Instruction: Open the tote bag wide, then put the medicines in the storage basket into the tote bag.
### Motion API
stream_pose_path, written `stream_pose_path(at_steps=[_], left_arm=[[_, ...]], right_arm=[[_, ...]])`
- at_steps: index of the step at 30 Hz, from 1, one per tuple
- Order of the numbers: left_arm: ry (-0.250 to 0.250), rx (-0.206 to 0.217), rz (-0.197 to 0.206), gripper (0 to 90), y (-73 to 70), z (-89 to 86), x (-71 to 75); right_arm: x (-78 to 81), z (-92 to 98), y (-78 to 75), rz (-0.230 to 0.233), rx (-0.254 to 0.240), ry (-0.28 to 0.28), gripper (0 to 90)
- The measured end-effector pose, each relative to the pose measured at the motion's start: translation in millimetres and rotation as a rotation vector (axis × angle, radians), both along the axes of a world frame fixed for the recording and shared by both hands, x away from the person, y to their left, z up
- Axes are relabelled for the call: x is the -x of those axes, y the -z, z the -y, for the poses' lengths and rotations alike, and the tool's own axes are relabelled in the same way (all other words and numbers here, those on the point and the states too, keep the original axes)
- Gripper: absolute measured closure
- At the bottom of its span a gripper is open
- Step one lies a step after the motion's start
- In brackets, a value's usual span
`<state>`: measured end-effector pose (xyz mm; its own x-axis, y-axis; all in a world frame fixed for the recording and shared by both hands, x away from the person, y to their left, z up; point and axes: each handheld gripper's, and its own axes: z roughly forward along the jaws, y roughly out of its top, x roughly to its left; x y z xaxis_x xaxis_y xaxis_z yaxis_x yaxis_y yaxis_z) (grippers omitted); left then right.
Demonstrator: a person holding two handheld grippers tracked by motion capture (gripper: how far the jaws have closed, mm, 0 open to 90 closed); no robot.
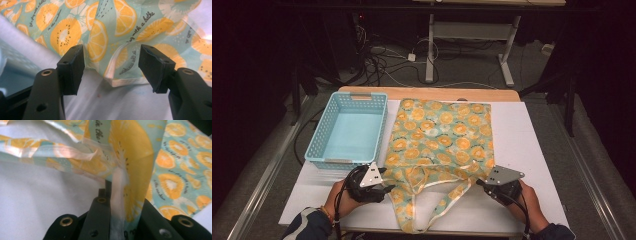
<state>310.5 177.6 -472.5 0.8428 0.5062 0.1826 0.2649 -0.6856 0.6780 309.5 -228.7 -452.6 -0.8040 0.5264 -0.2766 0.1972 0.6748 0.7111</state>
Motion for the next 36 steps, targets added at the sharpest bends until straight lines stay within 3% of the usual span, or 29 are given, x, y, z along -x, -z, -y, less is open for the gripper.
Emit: stream_pose_path(at_steps=[7, 13, 14, 15, 16, 17, 18, 19, 20, 21, 23, 26, 31, 36], left_arm=[[0.039, -0.053, -0.004, 38.6, 6.0, 11.3, 0.6], [0.058, -0.061, -0.034, 42.0, 10.6, 18.3, -3.8], [0.062, -0.057, -0.044, 47.5, 10.5, 18.9, -4.9], [0.066, -0.047, -0.061, 47.5, 10.9, 19.3, -6.5], [0.07, -0.035, -0.085, 57.4, 11.3, 19.5, -8.2], [0.076, -0.018, -0.111, 57.4, 11.7, 19.8, -9.8], [0.082, -0.005, -0.132, 67.2, 12.2, 20.0, -11.1], [0.084, 0.005, -0.145, 67.2, 12.6, 20.2, -11.9], [0.085, 0.011, -0.149, 76.1, 12.8, 20.5, -11.8], [0.086, 0.008, -0.142, 76.1, 12.7, 22.0, -10.5], [0.09, -0.029, -0.102, 85.1, 11.3, 26.9, -8.2], [0.106, -0.026, -0.077, 87.2, 8.2, 29.7, -8.3], [0.108, 0.015, 0.003, 87.4, -3.4, 33.7, -4.2], [0.096, 0.087, 0.083, 87.5, -17.5, 35.0, -3.1]], right_arm=[[-2.1, 9.5, -6.3, 0.007, -0.036, 0.032, 90.0], [-2.6, 8.8, -5.5, 0.007, -0.035, 0.036, 90.0], [-3.2, 8.9, -5.3, 0.007, -0.038, 0.034, 90.0], [-3.2, 8.9, -5.3, 0.007, -0.038, 0.034, 90.0], [-3.6, 8.9, -4.9, 0.006, -0.04, 0.037, 90.0], [-3.6, 8.9, -4.9, 0.006, -0.04, 0.037, 90.0], [-3.6, 8.6, -4.7, 0.009, -0.037, 0.037, 90.0], [-3.6, 8.6, -4.7, 0.009, -0.037, 0.037, 90.0], [-4.2, 8.4, -5.1, 0.013, -0.038, 0.035, 90.0], [-4.2, 8.4, -5.1, 0.013, -0.038, 0.035, 90.0], [-4.5, 8.5, -6.3, 0.016, -0.045, 0.04, 90.0], [-3.8, 10.4, -10.2, 0.032, -0.065, 0.037, 90.0], [-4.5, 12.7, -16.6, 0.046, -0.106, 0.039, 90.0], [-4.4, 12.5, -27.0, 0.086, -0.135, 0.04, 90.0]])
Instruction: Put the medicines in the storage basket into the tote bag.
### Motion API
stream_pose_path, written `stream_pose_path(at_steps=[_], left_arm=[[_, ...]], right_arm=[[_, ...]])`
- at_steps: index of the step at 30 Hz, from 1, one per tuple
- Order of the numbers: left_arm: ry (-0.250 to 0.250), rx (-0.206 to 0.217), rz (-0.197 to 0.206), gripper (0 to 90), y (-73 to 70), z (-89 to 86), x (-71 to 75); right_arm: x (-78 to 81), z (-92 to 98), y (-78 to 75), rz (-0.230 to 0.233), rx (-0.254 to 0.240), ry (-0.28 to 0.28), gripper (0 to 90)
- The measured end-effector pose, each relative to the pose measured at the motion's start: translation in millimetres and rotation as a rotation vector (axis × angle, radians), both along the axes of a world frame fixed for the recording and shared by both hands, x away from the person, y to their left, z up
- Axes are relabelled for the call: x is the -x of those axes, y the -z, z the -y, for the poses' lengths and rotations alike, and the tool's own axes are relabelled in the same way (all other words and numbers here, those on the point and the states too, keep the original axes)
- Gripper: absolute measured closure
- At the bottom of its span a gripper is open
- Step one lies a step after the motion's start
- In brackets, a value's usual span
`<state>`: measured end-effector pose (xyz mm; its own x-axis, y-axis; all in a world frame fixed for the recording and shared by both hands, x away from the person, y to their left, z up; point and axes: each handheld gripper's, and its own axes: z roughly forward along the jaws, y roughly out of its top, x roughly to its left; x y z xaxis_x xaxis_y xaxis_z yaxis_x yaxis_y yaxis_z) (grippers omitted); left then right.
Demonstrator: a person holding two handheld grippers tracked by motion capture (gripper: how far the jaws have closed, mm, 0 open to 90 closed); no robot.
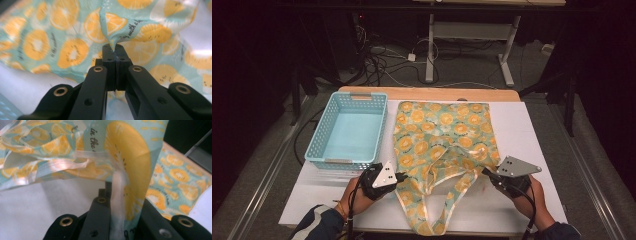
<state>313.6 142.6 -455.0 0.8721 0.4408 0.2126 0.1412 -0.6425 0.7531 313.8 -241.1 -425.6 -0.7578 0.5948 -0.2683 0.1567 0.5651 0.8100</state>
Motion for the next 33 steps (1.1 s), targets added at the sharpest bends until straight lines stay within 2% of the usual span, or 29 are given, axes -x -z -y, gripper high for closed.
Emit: stream_pose_path(at_steps=[2, 3, 4, 5, 7, 9, 12, 15, 19, 22, 29, 30, 33], left_arm=[[-0.005, 0.028, 0.044, 87.6, -9.0, -0.5, 0.3], [-0.01, 0.055, 0.058, 87.6, -14.2, -1.5, 0.2], [-0.016, 0.074, 0.072, 87.6, -19.5, -2.8, 0.0], [-0.024, 0.09, 0.091, 87.6, -24.5, -4.2, -0.1], [-0.045, 0.132, 0.119, 87.5, -34.3, -8.5, -1.2], [-0.068, 0.156, 0.154, 87.6, -43.1, -12.4, -3.0], [-0.091, 0.208, 0.189, 87.6, -55.3, -16.8, -5.0], [-0.105, 0.25, 0.224, 87.6, -64.7, -19.1, -5.3], [-0.117, 0.296, 0.25, 87.6, -73.1, -19.7, -5.6], [-0.121, 0.315, 0.267, 87.5, -78.8, -18.7, -5.9], [-0.157, 0.383, 0.31, 87.5, -94.9, -12.4, -15.7], [-0.16, 0.388, 0.319, 87.5, -97.8, -11.0, -16.8], [-0.175, 0.426, 0.335, 87.5, -107.3, -8.9, -20.0]], right_arm=[[-0.1, 0.6, -8.4, 0.029, -0.015, 0.019, 90.0], [-0.1, 0.6, -8.4, 0.029, -0.015, 0.019, 90.0], [-0.8, 2.9, -15.9, 0.048, -0.036, 0.032, 90.0], [-0.8, 2.9, -15.9, 0.048, -0.036, 0.032, 90.0], [-1.4, 6.2, -24.1, 0.072, -0.053, 0.047, 90.0], [-3.0, 9.7, -32.1, 0.096, -0.069, 0.055, 90.0], [-5.3, 15.4, -45.6, 0.128, -0.101, 0.07, 90.0], [-5.0, 16.2, -51.8, 0.147, -0.106, 0.072, 90.0], [-3.9, 15.4, -61.9, 0.176, -0.114, 0.079, 90.0], [-5.9, 15.6, -71.8, 0.204, -0.13, 0.087, 90.0], [-14.5, 10.9, -89.5, 0.255, -0.148, 0.101, 90.0], [-17.1, 9.9, -96.1, 0.269, -0.164, 0.102, 90.0], [-18.7, 8.9, -102.3, 0.28, -0.178, 0.106, 90.0]])
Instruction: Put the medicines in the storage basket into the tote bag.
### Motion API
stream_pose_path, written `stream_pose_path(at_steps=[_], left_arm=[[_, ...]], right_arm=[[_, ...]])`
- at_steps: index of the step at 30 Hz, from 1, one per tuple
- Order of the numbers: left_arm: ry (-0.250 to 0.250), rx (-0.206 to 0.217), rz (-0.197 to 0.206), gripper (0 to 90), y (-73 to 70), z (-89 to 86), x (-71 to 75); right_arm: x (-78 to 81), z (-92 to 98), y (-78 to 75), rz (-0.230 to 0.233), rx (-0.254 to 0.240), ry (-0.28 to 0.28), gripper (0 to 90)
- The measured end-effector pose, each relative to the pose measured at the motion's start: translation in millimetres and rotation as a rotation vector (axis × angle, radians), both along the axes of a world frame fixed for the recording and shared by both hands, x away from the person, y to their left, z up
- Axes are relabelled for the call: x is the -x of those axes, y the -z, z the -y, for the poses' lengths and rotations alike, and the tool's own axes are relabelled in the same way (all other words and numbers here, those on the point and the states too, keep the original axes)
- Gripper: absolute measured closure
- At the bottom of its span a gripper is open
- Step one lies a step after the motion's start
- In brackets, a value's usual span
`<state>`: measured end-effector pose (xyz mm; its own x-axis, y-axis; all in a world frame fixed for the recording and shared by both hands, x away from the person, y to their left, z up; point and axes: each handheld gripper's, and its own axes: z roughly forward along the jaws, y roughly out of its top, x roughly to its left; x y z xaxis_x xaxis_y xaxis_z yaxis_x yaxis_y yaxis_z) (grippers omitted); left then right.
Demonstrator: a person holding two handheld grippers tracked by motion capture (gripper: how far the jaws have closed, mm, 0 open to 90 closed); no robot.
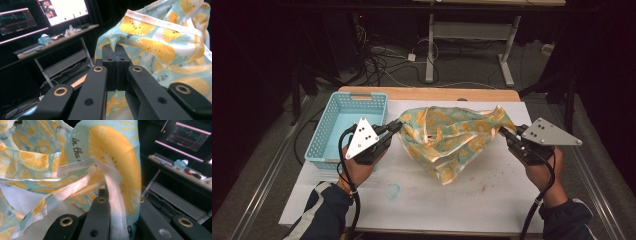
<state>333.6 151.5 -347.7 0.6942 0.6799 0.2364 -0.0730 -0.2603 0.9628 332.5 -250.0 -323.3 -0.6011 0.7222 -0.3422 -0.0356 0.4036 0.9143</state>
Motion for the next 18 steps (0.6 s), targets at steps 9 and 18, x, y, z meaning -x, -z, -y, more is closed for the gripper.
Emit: stream_pose_path(at_steps=[9, 18], left_arm=[[-0.042, 0.082, 0.034, 87.5, -21.6, -6.8, -7.1], [-0.113, 0.087, 0.024, 87.4, -25.1, 9.2, -37.3]], right_arm=[[2.2, 6.1, -26.7, 0.046, -0.062, 0.019, 90.0], [-21.1, -14.4, -41.4, 0.04, -0.057, 0.037, 90.0]])
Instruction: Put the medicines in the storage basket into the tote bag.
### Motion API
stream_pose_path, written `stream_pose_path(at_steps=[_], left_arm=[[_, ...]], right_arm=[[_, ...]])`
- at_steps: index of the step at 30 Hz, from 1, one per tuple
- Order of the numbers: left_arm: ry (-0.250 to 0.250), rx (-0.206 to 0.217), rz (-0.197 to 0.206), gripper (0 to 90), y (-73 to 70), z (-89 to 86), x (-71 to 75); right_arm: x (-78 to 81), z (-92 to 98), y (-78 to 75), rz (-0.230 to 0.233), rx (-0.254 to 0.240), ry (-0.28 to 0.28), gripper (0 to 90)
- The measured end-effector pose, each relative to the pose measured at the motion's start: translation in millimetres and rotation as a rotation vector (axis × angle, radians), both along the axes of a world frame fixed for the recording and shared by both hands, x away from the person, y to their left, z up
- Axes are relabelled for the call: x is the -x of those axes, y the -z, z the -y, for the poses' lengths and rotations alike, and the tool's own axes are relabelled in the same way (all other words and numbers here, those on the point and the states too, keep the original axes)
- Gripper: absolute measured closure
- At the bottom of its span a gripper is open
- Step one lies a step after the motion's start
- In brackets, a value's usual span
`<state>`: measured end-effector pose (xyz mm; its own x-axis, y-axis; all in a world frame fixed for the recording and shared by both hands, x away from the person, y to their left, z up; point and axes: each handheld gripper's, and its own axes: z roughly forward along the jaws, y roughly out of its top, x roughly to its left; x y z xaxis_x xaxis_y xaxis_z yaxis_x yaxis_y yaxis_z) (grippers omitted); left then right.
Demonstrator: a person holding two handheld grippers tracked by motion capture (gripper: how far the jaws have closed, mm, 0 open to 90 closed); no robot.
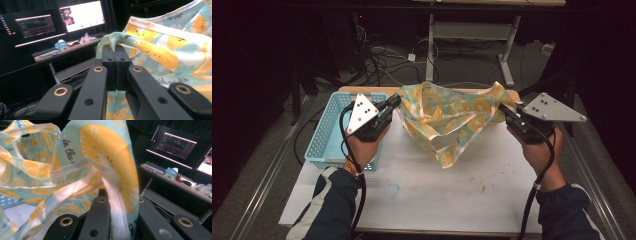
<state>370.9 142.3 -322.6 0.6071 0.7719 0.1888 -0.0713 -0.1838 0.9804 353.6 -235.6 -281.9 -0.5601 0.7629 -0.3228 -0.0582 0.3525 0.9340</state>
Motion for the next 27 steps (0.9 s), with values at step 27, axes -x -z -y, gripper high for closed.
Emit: stream_pose_path(at_steps=[27], left_arm=[[-0.178, -0.099, -0.13, 87.3, 0.8, 43.0, -114.0]], right_arm=[[-118.7, -5.5, 9.7, -0.168, -0.058, 0.148, 90.0]])
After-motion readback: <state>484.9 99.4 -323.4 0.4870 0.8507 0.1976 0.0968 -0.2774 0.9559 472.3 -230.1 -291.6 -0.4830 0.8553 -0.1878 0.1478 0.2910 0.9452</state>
